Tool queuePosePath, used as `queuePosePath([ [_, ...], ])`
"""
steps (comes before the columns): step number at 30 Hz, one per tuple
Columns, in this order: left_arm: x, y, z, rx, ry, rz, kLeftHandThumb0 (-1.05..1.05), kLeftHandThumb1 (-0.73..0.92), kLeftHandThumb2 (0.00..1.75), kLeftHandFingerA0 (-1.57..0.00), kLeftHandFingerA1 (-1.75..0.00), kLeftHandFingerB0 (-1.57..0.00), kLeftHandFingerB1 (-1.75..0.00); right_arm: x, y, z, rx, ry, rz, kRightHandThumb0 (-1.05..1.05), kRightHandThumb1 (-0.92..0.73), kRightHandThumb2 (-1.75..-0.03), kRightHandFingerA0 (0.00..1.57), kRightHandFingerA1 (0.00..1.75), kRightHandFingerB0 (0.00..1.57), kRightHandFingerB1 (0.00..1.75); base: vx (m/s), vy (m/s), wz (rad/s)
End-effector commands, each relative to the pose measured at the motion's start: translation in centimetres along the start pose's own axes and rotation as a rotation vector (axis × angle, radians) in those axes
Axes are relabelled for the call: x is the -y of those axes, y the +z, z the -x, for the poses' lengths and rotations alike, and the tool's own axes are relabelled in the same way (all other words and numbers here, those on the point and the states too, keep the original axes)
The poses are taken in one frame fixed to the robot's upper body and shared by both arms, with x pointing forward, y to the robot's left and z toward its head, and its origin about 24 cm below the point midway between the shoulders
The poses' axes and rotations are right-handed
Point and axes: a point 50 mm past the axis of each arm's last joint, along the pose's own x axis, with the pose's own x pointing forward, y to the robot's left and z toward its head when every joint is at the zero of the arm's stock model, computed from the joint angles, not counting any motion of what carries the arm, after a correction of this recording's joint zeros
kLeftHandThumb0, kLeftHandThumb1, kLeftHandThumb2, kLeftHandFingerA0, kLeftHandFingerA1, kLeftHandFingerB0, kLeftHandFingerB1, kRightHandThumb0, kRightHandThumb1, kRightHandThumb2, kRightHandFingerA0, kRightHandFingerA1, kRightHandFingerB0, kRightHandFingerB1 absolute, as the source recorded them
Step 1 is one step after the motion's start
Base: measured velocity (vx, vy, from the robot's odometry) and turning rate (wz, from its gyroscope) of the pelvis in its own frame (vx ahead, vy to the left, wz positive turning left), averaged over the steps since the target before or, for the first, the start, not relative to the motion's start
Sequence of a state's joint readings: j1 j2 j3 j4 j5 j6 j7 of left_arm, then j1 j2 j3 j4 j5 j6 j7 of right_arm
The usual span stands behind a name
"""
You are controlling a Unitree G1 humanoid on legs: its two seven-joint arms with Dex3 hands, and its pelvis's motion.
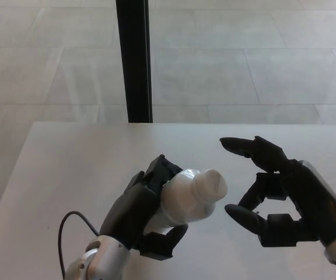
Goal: The robot uses its left hand to to lift the bottle kept on the middle of the desk and tilts it towards its right hand. It then uses its right hand to rotate its cap to open it and places the bottle and cap back on the desk
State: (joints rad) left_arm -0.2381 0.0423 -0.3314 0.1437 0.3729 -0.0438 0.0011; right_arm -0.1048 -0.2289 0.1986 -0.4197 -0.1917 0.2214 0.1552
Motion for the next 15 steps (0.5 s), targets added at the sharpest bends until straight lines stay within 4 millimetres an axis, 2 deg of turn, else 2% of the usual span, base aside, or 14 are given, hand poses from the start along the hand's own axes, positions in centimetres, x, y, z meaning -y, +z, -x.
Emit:
queuePosePath([
  [1,-0.46,0.44,-0.33,0.058,0.039,-0.03,0.0,0.65,0.88,-0.93,-1.43,-0.82,-0.96,-0.26,0.0,-0.18,-0.002,0.001,-0.007,-0.73,-0.6,-0.59,0.81,1.13,0.22,0.36,0.0,0.0,0.0],
  [2,-0.5,0.53,-0.42,0.067,0.039,-0.033,-0.05,0.7,0.82,-0.99,-1.46,-0.84,-1.08,-0.35,0.06,-0.23,0.003,0.001,-0.008,-0.78,-0.49,-0.85,0.85,1.08,0.18,0.46,0.0,0.0,0.0],
  [3,-0.53,0.61,-0.48,0.079,0.041,-0.03,-0.05,0.7,0.82,-0.99,-1.46,-0.84,-1.08,-0.41,0.09,-0.27,0.005,0.001,-0.007,-0.78,-0.49,-0.85,0.85,1.08,0.18,0.46,0.0,0.0,0.0],
  [4,-0.56,0.67,-0.55,0.083,0.041,-0.03,-0.03,0.71,0.87,-1.0,-1.53,-0.88,-1.18,-0.5,0.16,-0.32,0.012,0.002,-0.006,-0.78,-0.49,-0.85,0.85,1.08,0.19,0.46,0.0,0.0,0.0],
  [5,-0.59,0.7,-0.6,0.09,0.042,-0.035,-0.03,0.65,0.94,-0.96,-1.3,-0.81,-0.94,-0.54,0.19,-0.34,0.012,0.001,-0.009,-0.75,-0.48,-0.84,0.85,1.09,0.19,0.47,0.0,0.0,0.0],
  [6,-0.66,0.81,-0.65,0.095,0.038,-0.048,0.04,0.57,1.08,-0.94,-1.33,-0.81,-0.92,-0.64,0.26,-0.39,0.011,-0.001,-0.012,-0.71,-0.46,-0.85,0.85,1.09,0.18,0.47,0.0,0.0,0.0],
  [8,-0.67,0.83,-0.64,0.093,0.037,-0.051,0.04,0.57,1.08,-0.94,-1.33,-0.81,-0.92,-0.66,0.28,-0.41,0.01,-0.003,-0.011,-0.71,-0.46,-0.85,0.85,1.09,0.18,0.47,0.0,0.0,0.0],
  [9,-0.63,0.81,-0.65,0.088,0.041,-0.045,0.05,0.52,1.13,-1.04,-1.06,-0.78,-0.87,-0.69,0.31,-0.42,0.01,-0.004,-0.008,-0.66,-0.58,-0.58,0.8,1.16,0.25,0.38,0.0,0.0,0.0],
  [10,-0.56,0.75,-0.64,0.087,0.044,-0.021,0.12,0.56,1.09,-0.98,-1.59,-0.84,-1.19,-0.72,0.33,-0.46,0.01,-0.007,-0.011,-0.58,-0.58,-0.58,0.8,1.19,0.27,0.38,0.0,0.0,0.0],
  [12,-0.48,0.7,-0.64,0.097,0.051,0.009,0.11,0.54,1.08,-0.96,-1.59,-0.84,-1.14,-0.76,0.31,-0.5,0.009,-0.012,-0.013,-0.59,-0.58,-0.58,0.8,1.18,0.27,0.38,0.0,0.0,0.0],
  [13,-0.5,0.74,-0.65,0.104,0.046,0.006,0.13,0.51,1.12,-0.92,-1.68,-0.86,-1.32,-0.77,0.3,-0.5,0.006,-0.012,-0.01,-0.6,-0.59,-0.58,0.8,1.18,0.27,0.38,0.0,0.0,0.0],
  [14,-0.5,0.73,-0.65,0.105,0.046,0.006,0.13,0.51,1.12,-0.92,-1.68,-0.86,-1.32,-0.77,0.3,-0.5,0.006,-0.012,-0.01,-0.6,-0.59,-0.58,0.8,1.18,0.27,0.38,0.0,0.0,0.0],
  [15,-0.54,0.76,-0.68,0.087,0.039,0.001,0.04,0.59,1.06,-0.95,-1.69,-0.84,-1.32,-0.8,0.18,-0.5,-0.004,-0.013,-0.011,-0.59,-0.59,-0.58,0.81,1.18,0.28,0.38,0.0,0.0,0.0],
])
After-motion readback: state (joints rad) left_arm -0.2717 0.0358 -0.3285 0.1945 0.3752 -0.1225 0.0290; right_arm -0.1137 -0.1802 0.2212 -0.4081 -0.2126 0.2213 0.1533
